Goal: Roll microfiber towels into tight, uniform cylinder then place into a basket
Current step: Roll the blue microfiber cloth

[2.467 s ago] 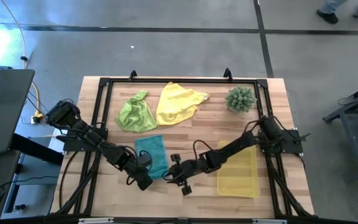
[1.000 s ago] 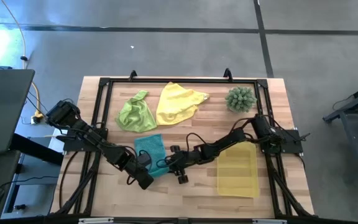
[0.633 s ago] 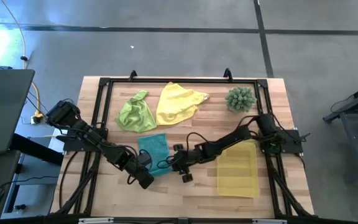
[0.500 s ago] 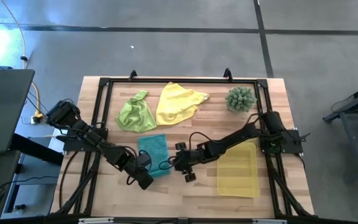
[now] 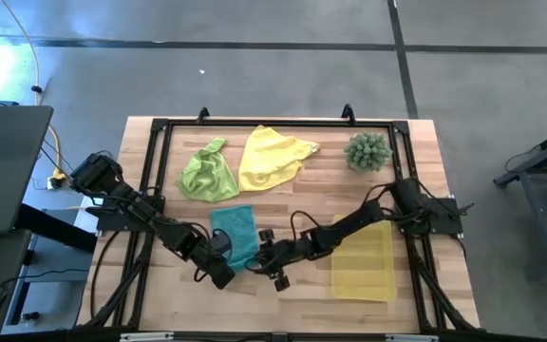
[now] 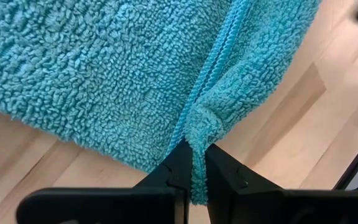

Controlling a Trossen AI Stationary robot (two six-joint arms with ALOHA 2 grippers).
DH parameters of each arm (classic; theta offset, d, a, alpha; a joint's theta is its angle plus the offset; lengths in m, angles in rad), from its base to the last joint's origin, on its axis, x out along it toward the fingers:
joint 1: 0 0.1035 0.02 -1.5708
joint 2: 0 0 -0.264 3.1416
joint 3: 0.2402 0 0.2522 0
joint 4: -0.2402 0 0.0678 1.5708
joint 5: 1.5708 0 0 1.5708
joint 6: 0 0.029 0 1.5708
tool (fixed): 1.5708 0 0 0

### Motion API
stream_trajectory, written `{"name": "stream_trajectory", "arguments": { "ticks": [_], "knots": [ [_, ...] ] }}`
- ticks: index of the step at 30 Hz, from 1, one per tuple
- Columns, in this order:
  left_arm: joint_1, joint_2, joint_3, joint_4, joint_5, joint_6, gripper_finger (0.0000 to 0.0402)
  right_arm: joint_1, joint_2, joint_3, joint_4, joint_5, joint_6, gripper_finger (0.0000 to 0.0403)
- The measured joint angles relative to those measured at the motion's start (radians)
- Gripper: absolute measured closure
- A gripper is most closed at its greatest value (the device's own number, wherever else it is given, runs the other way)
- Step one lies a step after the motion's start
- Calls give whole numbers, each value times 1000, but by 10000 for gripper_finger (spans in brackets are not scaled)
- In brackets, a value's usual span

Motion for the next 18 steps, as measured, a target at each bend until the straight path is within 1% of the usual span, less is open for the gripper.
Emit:
{"name": "stream_trajectory", "arguments": {
  "ticks": [6, 11, 15, 18],
  "knots": [
    [0, 0, 0, 1, 0, 0, 382, -17, 49, 0, 12, 7, 5, 233],
    [0, 0, 0, 1, 0, 0, 382, -22, 61, 1, 10, 8, 5, 233],
    [0, 0, 0, 1, 0, 0, 382, -30, 61, 3, -11, 2, 56, 234],
    [0, 0, 0, 1, -12, 11, 382, -33, 60, 3, -26, -6, 85, 248]
  ]
}}
